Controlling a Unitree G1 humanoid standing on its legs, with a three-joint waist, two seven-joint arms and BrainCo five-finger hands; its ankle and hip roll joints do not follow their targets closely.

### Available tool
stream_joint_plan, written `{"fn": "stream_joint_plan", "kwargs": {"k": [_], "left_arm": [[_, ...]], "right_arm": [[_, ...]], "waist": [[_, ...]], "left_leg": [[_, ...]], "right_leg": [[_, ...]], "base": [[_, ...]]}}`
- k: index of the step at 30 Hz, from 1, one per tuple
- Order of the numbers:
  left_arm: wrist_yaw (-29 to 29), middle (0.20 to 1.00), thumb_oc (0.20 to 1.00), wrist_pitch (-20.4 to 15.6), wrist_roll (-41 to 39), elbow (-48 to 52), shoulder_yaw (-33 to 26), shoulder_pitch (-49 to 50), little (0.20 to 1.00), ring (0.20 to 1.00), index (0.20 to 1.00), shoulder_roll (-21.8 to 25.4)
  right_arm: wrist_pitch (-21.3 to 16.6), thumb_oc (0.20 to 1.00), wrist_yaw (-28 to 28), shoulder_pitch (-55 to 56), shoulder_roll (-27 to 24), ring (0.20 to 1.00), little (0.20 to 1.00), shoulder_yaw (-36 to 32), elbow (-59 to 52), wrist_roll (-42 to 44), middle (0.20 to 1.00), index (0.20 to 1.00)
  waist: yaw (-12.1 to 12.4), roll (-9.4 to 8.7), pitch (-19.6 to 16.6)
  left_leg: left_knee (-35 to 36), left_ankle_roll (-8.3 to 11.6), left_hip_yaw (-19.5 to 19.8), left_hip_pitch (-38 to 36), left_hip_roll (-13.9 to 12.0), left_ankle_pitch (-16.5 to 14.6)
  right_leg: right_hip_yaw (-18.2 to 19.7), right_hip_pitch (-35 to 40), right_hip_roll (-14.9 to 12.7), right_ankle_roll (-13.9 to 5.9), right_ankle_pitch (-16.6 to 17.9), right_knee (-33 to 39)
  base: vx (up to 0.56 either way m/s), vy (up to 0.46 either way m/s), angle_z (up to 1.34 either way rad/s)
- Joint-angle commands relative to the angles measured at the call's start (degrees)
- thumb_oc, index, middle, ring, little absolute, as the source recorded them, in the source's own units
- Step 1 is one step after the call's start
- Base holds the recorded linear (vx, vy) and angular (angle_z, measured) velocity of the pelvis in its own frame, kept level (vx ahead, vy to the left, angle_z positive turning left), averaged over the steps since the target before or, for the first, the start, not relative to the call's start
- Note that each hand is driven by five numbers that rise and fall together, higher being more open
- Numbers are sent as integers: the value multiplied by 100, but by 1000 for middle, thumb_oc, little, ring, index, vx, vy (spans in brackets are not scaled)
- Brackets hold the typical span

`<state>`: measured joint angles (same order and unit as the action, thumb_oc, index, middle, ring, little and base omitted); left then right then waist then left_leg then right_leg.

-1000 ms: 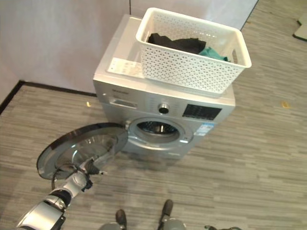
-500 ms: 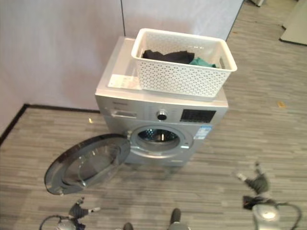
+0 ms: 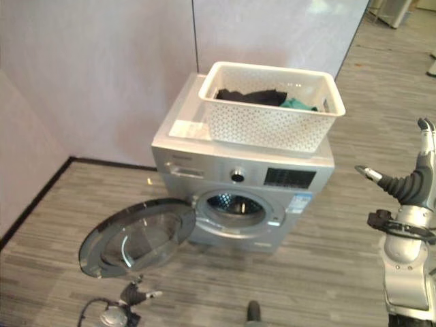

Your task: Grab the laundry basket,head to the washer,open it,put in the laundry and shut it.

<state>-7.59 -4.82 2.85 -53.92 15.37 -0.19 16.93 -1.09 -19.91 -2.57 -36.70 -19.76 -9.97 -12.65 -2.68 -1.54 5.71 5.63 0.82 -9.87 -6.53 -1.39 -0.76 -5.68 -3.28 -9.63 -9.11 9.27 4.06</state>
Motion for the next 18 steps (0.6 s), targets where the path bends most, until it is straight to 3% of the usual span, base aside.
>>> {"fn": "stream_joint_plan", "kwargs": {"k": [1, 2, 3, 6, 9, 11, 12, 13, 14, 15, 17, 18], "left_arm": [[65, 1000, 1000, -127, 82, -3, 56, -477, 1000, 1000, 1000, 207], [68, 1000, 1000, -123, 78, 3, 50, -476, 1000, 1000, 1000, 202], [100, 1000, 1000, -117, 19, -94, 89, -547, 1000, 1000, 1000, 175], [75, 1000, 1000, -124, 5, -261, 115, -585, 1000, 1000, 1000, 126], [-32, 1000, 1000, -129, -184, -720, 50, -716, 1000, 1000, 1000, -10], [-38, 1000, 1000, -132, -412, -756, -27, -769, 1000, 1000, 1000, -49], [-34, 1000, 1000, -123, -577, -623, -92, -782, 1000, 1000, 1000, -21], [-44, 1000, 1000, -123, -609, -574, -69, -772, 1000, 1000, 1000, 13], [-56, 1000, 1000, -139, -619, -524, -29, -750, 1000, 1000, 1000, 42], [-63, 1000, 1000, -136, -633, -459, -58, -740, 1000, 1000, 1000, 68], [-3, 1000, 1000, -146, -700, -463, -95, -735, 1000, 1000, 1000, 94], [57, 1000, 1000, -147, -716, -456, -82, -723, 1000, 1000, 1000, 87]], "right_arm": [[-100, 1000, -119, -541, -631, 1000, 1000, -223, 146, -83, 1000, 1000], [-114, 1000, -128, -570, -657, 1000, 1000, -204, 184, -72, 1000, 1000], [-146, 1000, -108, -563, -861, 1000, 1000, -234, 271, -2, 1000, 1000], [-189, 1000, -76, -543, -933, 1000, 1000, -276, 242, 43, 1000, 1000], [-378, 1000, -68, -677, -1146, 1000, 1000, -204, 172, 217, 1000, 1000], [-528, 1000, -92, -836, -1250, 1000, 1000, -106, 103, 395, 1000, 1000], [-673, 1000, -57, -1021, -1431, 1000, 1000, -114, -111, 596, 1000, 1000], [-753, 1000, -77, -1208, -1533, 1000, 1000, -50, -112, 718, 1000, 1000], [-765, 1000, -92, -1384, -1644, 1000, 1000, 40, -52, 818, 1000, 1000], [-740, 1000, -67, -1528, -1809, 1000, 1000, 150, 89, 904, 1000, 1000], [-578, 1000, 100, -1492, -2059, 1000, 1000, 195, 304, 1031, 1000, 1000], [-507, 1000, 210, -1398, -2259, 1000, 1000, 157, 465, 1060, 1000, 1000]], "waist": [[181, 0, 73], [151, 16, 88], [151, -102, -43], [116, -102, -105], [66, -102, -247], [69, -78, -264], [199, -256, -80], [253, -300, 15], [305, -383, 76], [301, -439, 121], [330, -550, 101], [365, -565, 72]], "left_leg": [[-451, -364, 537, -386, 181, -1087], [-450, -362, 562, -397, 172, -1089], [-482, -284, 812, -602, 148, -1242], [-521, -243, 915, -658, 67, -1304], [-854, -2, 1003, -735, -310, -1342], [-1726, 241, 991, -389, -601, -873], [-3228, 298, 1131, 353, -695, -150], [-4052, 266, 1317, 776, -695, -84], [-4190, 225, 1313, 986, -721, -24], [-4149, 206, 1236, 1195, -808, -101], [-3408, 218, 925, 1343, -988, -370], [-2627, 218, 729, 1286, -971, -457]], "right_leg": [[-77, -800, -384, -326, -45, -19], [-108, -769, -384, -327, -47, -7], [15, -633, -296, -289, 18, -168], [-15, -576, -268, -268, -30, -252], [-127, -518, -13, -79, -348, -667], [-331, -299, 213, 140, -592, -665], [-333, 26, 341, 407, -684, -576], [-326, 155, 457, 518, -732, -522], [-318, 244, 479, 568, -801, -450], [-359, 317, 459, 579, -852, -389], [-466, 445, 355, 530, -914, -329], [-500, 548, 278, 465, -977, -260]], "base": [[166, -87, 3], [400, -207, 31], [314, -164, 45], [247, -151, 58], [250, -235, 23], [181, -358, 27], [93, -416, 39], [20, -354, 20], [2, -164, 7], [49, -84, 3], [131, 22, 14], [118, 64, 26]]}}
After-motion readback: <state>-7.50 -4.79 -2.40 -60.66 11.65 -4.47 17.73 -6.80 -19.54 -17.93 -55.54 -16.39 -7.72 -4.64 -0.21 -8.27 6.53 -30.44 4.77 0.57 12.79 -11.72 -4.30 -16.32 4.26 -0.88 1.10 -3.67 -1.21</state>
